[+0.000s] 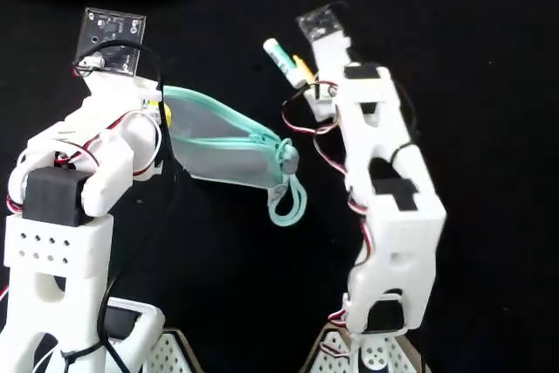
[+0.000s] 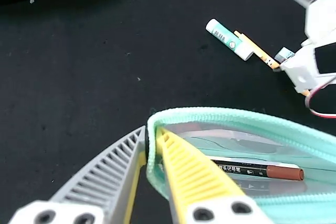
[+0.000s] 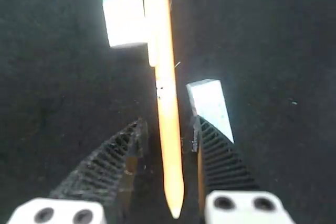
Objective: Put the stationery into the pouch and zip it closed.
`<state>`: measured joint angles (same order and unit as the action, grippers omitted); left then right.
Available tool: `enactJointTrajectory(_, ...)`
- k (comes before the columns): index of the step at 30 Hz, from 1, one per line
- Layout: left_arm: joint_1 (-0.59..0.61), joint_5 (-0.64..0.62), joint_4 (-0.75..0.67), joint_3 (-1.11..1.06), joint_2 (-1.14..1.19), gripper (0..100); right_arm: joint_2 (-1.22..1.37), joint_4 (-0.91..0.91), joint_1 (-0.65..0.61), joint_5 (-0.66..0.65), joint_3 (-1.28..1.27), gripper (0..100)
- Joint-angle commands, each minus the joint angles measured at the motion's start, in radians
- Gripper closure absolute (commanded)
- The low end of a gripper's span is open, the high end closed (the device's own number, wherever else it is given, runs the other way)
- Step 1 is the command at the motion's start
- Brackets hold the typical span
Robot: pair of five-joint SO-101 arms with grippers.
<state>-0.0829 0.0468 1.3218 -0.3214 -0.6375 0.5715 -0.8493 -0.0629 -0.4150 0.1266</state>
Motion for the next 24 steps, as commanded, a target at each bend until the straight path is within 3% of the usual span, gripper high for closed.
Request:
enactJointTrajectory(1, 0.012, 0.037, 0.061, -0.03, 0.094, 97, 0.025, 0.018, -0.026, -0.043, 0.082, 86.0)
enactJointTrajectory(10, 0.012, 0.043, 0.061, -0.031, 0.094, 97, 0.14, 0.005, -0.048, -0.069, 0.22, 86.1)
enactJointTrajectory(19, 0.012, 0.043, 0.061, -0.031, 0.094, 97, 0.332, -0.206, 0.008, -0.078, 0.513, 86.1)
enactJointTrajectory(22, 0.012, 0.041, 0.061, -0.031, 0.094, 97, 0.404, -0.31, 0.003, -0.164, 0.61, 86.6)
enactJointTrajectory(24, 0.012, 0.041, 0.061, -0.031, 0.094, 97, 0.441, -0.385, 0.002, -0.215, 0.676, 93.0)
